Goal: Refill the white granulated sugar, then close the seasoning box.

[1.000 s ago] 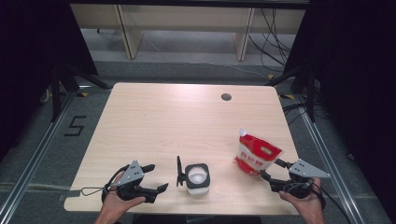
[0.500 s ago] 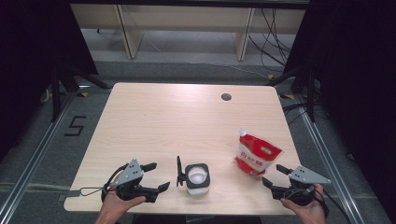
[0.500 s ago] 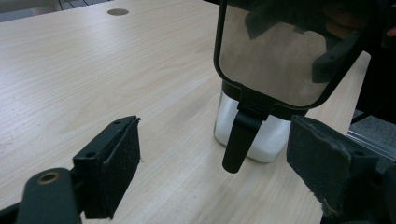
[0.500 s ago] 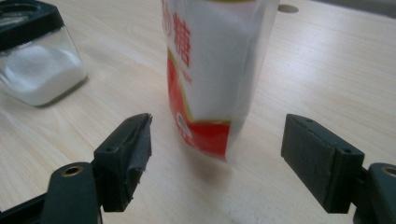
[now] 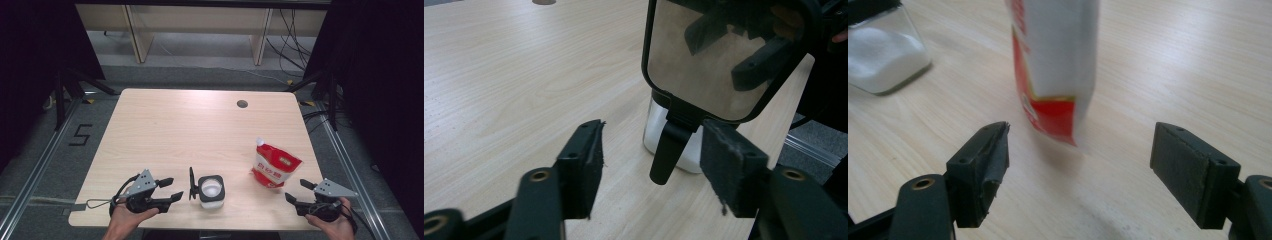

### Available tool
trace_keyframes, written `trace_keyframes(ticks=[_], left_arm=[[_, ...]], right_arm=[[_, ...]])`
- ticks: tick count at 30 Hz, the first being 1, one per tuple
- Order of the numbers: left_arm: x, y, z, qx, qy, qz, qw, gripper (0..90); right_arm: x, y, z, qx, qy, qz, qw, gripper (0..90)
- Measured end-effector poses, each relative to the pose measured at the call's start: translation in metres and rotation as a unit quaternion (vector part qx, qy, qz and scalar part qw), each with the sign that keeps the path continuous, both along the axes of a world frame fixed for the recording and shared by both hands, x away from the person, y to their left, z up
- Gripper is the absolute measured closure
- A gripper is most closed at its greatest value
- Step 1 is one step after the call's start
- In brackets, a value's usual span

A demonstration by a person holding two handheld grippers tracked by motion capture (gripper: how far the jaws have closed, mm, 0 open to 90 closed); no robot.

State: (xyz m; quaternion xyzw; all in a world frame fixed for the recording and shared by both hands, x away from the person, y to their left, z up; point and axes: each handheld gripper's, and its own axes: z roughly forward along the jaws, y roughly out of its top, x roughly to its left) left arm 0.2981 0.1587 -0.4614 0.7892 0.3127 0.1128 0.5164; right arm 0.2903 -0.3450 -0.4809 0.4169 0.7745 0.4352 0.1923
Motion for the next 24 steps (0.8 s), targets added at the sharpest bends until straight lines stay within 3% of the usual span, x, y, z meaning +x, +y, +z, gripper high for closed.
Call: trace_keyframes(ticks=[1, 3, 6, 8, 9, 10, 11, 12, 13, 14, 15, 17, 18, 19, 20, 24], left_arm=[[-0.001, 0.0, 0.001, 0.005, -0.004, 0.0, 1.0, 47.8], [-0.004, -0.001, 0.002, 0.014, -0.019, -0.014, 0.9996, 56.1], [-0.009, -0.005, 0.004, 0.017, -0.032, -0.024, 0.999, 67.7], [-0.01, -0.006, 0.004, 0.018, -0.037, -0.029, 0.9987, 73.8], [-0.01, -0.006, 0.006, 0.022, -0.039, -0.03, 0.9985, 77.0], [-0.011, -0.007, 0.006, 0.012, -0.037, -0.033, 0.9987, 79.7], [-0.01, -0.007, 0.009, 0.02, -0.045, -0.039, 0.9981, 81.9], [-0.01, -0.007, 0.01, 0.019, -0.047, -0.038, 0.998, 83.9], [-0.011, -0.007, 0.012, 0.022, -0.048, -0.033, 0.998, 85.8], [-0.011, -0.008, 0.012, 0.017, -0.051, -0.034, 0.998, 87.4], [-0.01, -0.008, 0.014, 0.019, -0.052, -0.033, 0.9979, 88.8], [-0.009, -0.009, 0.016, 0.022, -0.056, -0.033, 0.9977, 89.2], [-0.009, -0.011, 0.017, 0.02, -0.053, -0.031, 0.9979, 89.2], [-0.008, -0.011, 0.019, 0.025, -0.058, -0.039, 0.9973, 89.3], [-0.009, -0.013, 0.019, 0.019, -0.054, -0.036, 0.9977, 89.3], [-0.009, -0.019, 0.023, 0.025, -0.057, -0.047, 0.9969, 89.3]], right_arm=[[0.003, -0.004, -0.001, -0.012, -0.009, 0.007, 0.9999, 24.4], [0.003, -0.005, -0.001, -0.005, -0.011, 0.008, 0.9999, 24.5], [0.001, -0.002, -0.001, -0.005, 0.0, 0.005, 1.0, 24.5], [0.003, -0.001, -0.001, -0.017, -0.014, 0.017, 0.9996, 24.5], [0.003, 0.0, -0.001, -0.01, -0.005, 0.018, 0.9998, 24.5], [0.0, 0.002, -0.001, -0.005, 0.006, 0.004, 1.0, 24.5], [0.002, 0.0, -0.002, -0.013, -0.004, 0.013, 0.9998, 24.5], [-0.001, 0.001, -0.001, -0.012, 0.012, -0.002, 0.9999, 24.4], [0.001, 0.001, -0.002, -0.01, 0.007, 0.003, 0.9999, 24.4], [0.003, -0.001, -0.003, -0.019, -0.004, 0.012, 0.9997, 24.5], [0.002, 0.0, -0.002, -0.008, 0.004, 0.007, 0.9999, 24.6], [0.002, 0.001, -0.001, -0.007, -0.002, 0.011, 0.9999, 24.6], [0.004, -0.001, -0.002, -0.02, -0.017, 0.018, 0.9995, 24.7], [0.005, 0.0, -0.002, -0.022, -0.016, 0.018, 0.9995, 24.7], [0.002, 0.002, -0.003, -0.011, 0.005, 0.007, 0.9999, 24.6], [0.001, 0.002, -0.002, -0.003, 0.003, 0.002, 1.0, 24.7]])
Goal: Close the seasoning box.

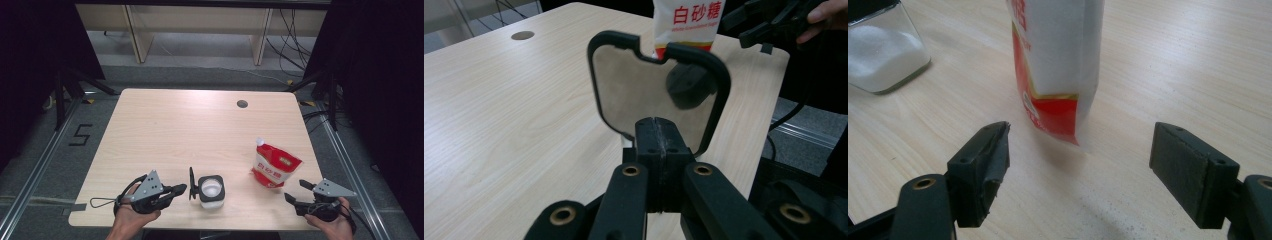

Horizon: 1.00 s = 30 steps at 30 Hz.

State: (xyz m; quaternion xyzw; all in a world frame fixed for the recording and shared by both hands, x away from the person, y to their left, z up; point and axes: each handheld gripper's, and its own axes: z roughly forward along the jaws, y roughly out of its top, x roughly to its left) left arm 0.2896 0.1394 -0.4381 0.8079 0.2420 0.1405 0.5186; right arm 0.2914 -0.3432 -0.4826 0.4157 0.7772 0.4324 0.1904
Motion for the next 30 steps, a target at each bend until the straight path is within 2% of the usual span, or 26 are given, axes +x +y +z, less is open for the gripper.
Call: trace_keyframes(ticks=[1, 2, 3, 4, 5, 7, 8, 9, 10, 11, 13, 19, 20, 21, 23, 24, 25, 26, 27, 30], left_arm=[[0.0, -0.002, 0.0, -0.004, 0.003, 0.001, 1.0, 89.3], [0.001, -0.003, 0.0, -0.004, 0.0, -0.007, 1.0, 89.3], [0.001, -0.004, 0.001, -0.006, 0.004, -0.005, 1.0, 89.3], [0.0, -0.006, 0.001, -0.01, 0.008, -0.004, 0.9999, 89.3], [0.0, -0.006, 0.004, -0.003, 0.002, -0.005, 1.0, 89.3], [0.001, -0.008, 0.007, 0.003, -0.005, -0.005, 1.0, 89.3], [0.002, -0.008, 0.008, -0.001, -0.006, -0.005, 1.0, 89.3], [0.002, -0.007, 0.01, -0.001, -0.005, 0.001, 1.0, 89.3], [0.004, -0.008, 0.012, -0.006, -0.008, -0.001, 1.0, 89.3], [0.004, -0.008, 0.014, -0.002, -0.008, 0.003, 1.0, 89.3], [0.006, -0.008, 0.017, -0.005, -0.014, 0.0, 0.9999, 89.2], [0.005, -0.009, 0.023, 0.007, -0.029, 0.005, 0.9995, 89.1], [0.005, -0.009, 0.023, 0.004, -0.027, 0.0, 0.9996, 89.1], [0.005, -0.01, 0.024, 0.01, -0.032, 0.0, 0.9994, 89.1], [0.005, -0.011, 0.024, 0.008, -0.028, 0.0, 0.9996, 89.1], [0.006, -0.012, 0.025, 0.017, -0.033, -0.001, 0.9993, 89.1], [0.006, -0.013, 0.025, 0.017, -0.033, -0.003, 0.9993, 89.1], [0.007, -0.014, 0.025, 0.013, -0.031, -0.004, 0.9994, 89.0], [0.007, -0.015, 0.026, 0.019, -0.031, -0.005, 0.9993, 89.0], [0.009, -0.021, 0.026, 0.017, -0.032, -0.01, 0.9993, 89.0]], right_arm=[[0.001, -0.001, 0.0, -0.009, -0.007, 0.005, 0.9999, 24.7], [-0.001, 0.001, 0.001, -0.006, 0.0, -0.001, 1.0, 24.7], [0.0, 0.001, 0.001, -0.015, -0.012, 0.007, 0.9998, 24.7], [0.0, 0.003, 0.002, -0.014, -0.01, 0.007, 0.9998, 24.7], [0.0, 0.003, 0.002, -0.023, -0.017, 0.013, 0.9995, 24.7], [-0.001, 0.005, 0.002, -0.018, -0.007, 0.009, 0.9998, 24.7], [0.001, 0.004, 0.001, -0.026, -0.021, 0.014, 0.9993, 24.6], [-0.001, 0.005, 0.0, -0.019, -0.004, 0.011, 0.9997, 24.5], [0.0, 0.004, 0.0, -0.017, -0.003, 0.017, 0.9997, 24.4], [0.001, 0.003, -0.001, -0.024, -0.016, 0.019, 0.9994, 24.3], [-0.001, 0.005, -0.001, -0.012, 0.007, 0.006, 0.9999, 24.3], [-0.002, 0.006, 0.0, -0.014, 0.008, -0.001, 0.9999, 24.7], [0.001, 0.003, 0.0, -0.022, -0.006, 0.008, 0.9997, 24.8], [-0.002, 0.005, 0.001, -0.014, 0.002, -0.004, 0.9999, 24.8], [0.0, 0.002, 0.001, -0.018, -0.009, 0.005, 0.9998, 24.7], [0.0, 0.002, 0.001, -0.018, -0.008, 0.006, 0.9998, 24.8], [-0.002, 0.004, 0.001, -0.012, 0.003, -0.002, 0.9999, 24.8], [-0.002, 0.004, 0.001, -0.017, 0.006, -0.004, 0.9998, 24.8], [-0.002, 0.004, 0.001, -0.016, 0.007, -0.005, 0.9998, 24.7], [-0.001, 0.003, 0.001, -0.012, 0.003, -0.001, 0.9999, 24.8]])
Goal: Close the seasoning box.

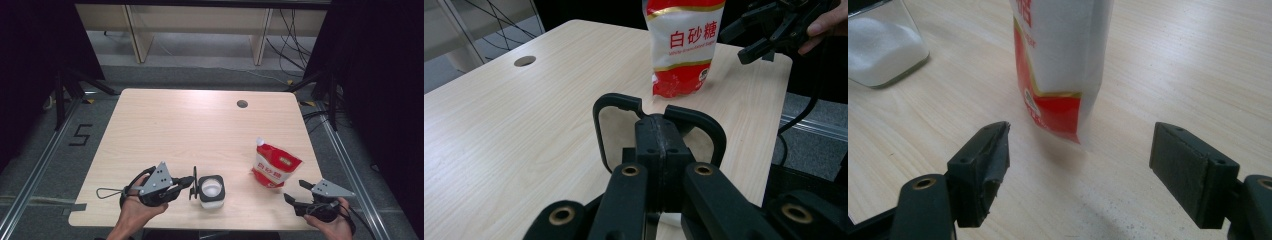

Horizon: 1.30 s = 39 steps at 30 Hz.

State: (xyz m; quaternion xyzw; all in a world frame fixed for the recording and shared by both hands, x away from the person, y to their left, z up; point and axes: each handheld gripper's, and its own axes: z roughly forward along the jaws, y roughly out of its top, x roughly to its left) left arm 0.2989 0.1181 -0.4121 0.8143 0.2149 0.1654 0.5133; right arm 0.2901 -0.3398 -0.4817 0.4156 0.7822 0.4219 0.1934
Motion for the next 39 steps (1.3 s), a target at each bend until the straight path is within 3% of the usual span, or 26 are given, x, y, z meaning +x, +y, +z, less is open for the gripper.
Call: trace_keyframes(ticks=[4, 7, 9, 10, 16, 17, 21, 27, 30, 35, 39], left_arm=[[0.004, -0.01, -0.002, 0.004, 0.0, -0.013, 0.9999, 89.0], [0.008, -0.019, -0.004, 0.006, 0.003, -0.022, 0.9997, 89.0], [0.01, -0.024, -0.005, 0.01, 0.005, -0.028, 0.9995, 89.0], [0.011, -0.026, -0.005, 0.013, 0.006, -0.029, 0.9995, 89.0], [0.015, -0.037, -0.012, 0.018, 0.02, -0.034, 0.9991, 89.0], [0.016, -0.037, -0.013, 0.026, 0.015, -0.04, 0.9988, 89.0], [0.017, -0.043, -0.019, 0.029, 0.027, -0.04, 0.9984, 89.0], [0.021, -0.051, -0.03, 0.049, 0.042, -0.051, 0.9966, 88.7], [0.022, -0.05, -0.034, 0.039, 0.052, -0.05, 0.9966, 88.5], [0.021, -0.049, -0.032, 0.037, 0.049, -0.047, 0.997, 85.1], [0.019, -0.043, -0.026, 0.013, 0.058, -0.052, 0.9969, 74.7]], right_arm=[[0.0, 0.001, 0.0, -0.002, 0.002, 0.002, 1.0, 25.1], [0.002, -0.001, 0.0, -0.015, -0.012, 0.011, 0.9998, 25.1], [0.002, -0.002, -0.001, -0.01, -0.008, 0.011, 0.9999, 25.1], [-0.001, 0.001, 0.001, -0.001, 0.007, -0.004, 1.0, 25.1], [0.001, -0.001, 0.0, -0.011, -0.009, 0.008, 0.9999, 25.0], [0.002, -0.001, 0.0, -0.013, -0.01, 0.009, 0.9998, 25.0], [0.0, 0.001, 0.0, 0.0, 0.003, 0.001, 1.0, 25.0], [0.0, 0.0, 0.0, -0.003, -0.001, 0.003, 1.0, 25.0], [0.002, -0.001, 0.0, -0.012, -0.011, 0.01, 0.9998, 25.0], [0.001, -0.001, 0.0, -0.011, -0.008, 0.008, 0.9999, 25.0], [0.0, 0.001, 0.0, -0.003, -0.002, 0.005, 1.0, 25.0]])
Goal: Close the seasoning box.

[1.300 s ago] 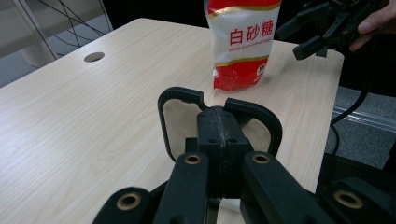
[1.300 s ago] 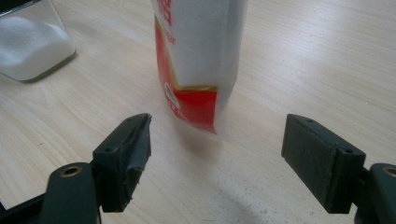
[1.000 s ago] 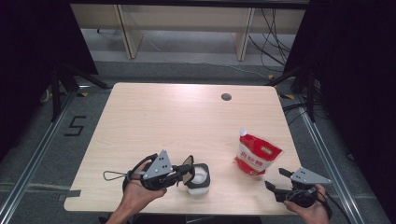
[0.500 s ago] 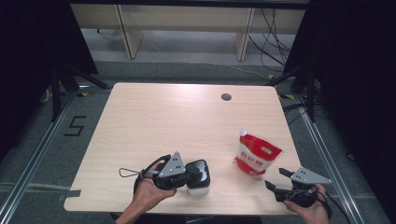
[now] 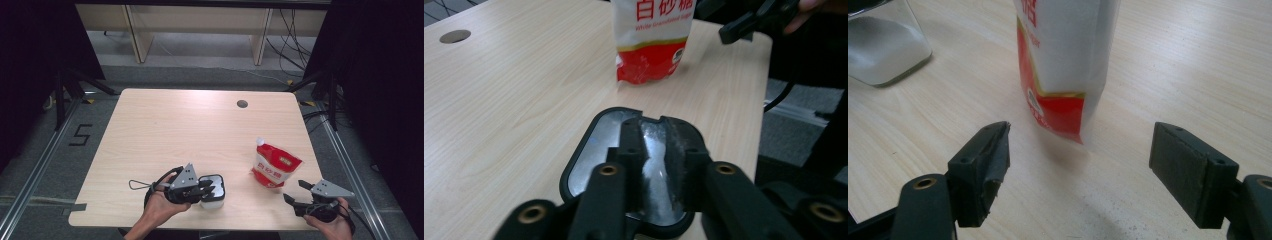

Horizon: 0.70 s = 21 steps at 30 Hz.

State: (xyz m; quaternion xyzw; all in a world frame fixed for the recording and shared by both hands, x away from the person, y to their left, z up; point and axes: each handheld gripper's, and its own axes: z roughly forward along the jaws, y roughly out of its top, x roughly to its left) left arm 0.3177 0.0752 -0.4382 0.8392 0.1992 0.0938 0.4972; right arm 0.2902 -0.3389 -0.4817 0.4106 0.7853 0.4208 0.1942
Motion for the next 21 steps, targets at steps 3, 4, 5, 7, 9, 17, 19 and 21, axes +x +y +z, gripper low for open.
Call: trace_keyframes(ticks=[3, 4, 5, 7, 9, 17, 19, 21], left_arm=[[-0.003, 0.007, 0.001, -0.013, 0.005, 0.008, 0.9999, 65.5], [-0.004, 0.01, 0.001, -0.014, 0.009, 0.013, 0.9998, 62.7], [-0.005, 0.012, 0.0, -0.017, 0.012, 0.013, 0.9997, 59.7], [-0.008, 0.017, -0.002, -0.02, 0.016, 0.019, 0.9995, 54.0], [-0.01, 0.021, -0.003, -0.02, 0.016, 0.023, 0.9994, 48.9], [-0.016, 0.047, -0.011, -0.014, 0.012, 0.054, 0.9984, 34.1], [-0.014, 0.056, -0.015, -0.001, 0.007, 0.06, 0.9981, 31.3], [-0.015, 0.064, -0.022, -0.025, 0.025, 0.091, 0.9952, 26.2]], right_arm=[[-0.001, 0.001, 0.0, 0.0, 0.003, 0.0, 1.0, 25.0], [0.001, 0.0, 0.0, -0.007, -0.008, 0.005, 0.9999, 25.0], [0.002, -0.001, 0.0, -0.012, -0.014, 0.009, 0.9998, 25.0], [0.002, -0.001, 0.0, -0.012, -0.013, 0.008, 0.9998, 25.0], [0.0, 0.001, 0.0, -0.001, 0.0, 0.001, 1.0, 24.9], [-0.001, 0.001, 0.001, -0.002, -0.001, 0.003, 1.0, 23.2], [0.001, -0.001, 0.002, -0.011, -0.019, 0.012, 0.9997, 23.0], [0.001, 0.0, 0.002, -0.004, -0.009, 0.017, 0.9998, 22.6]])
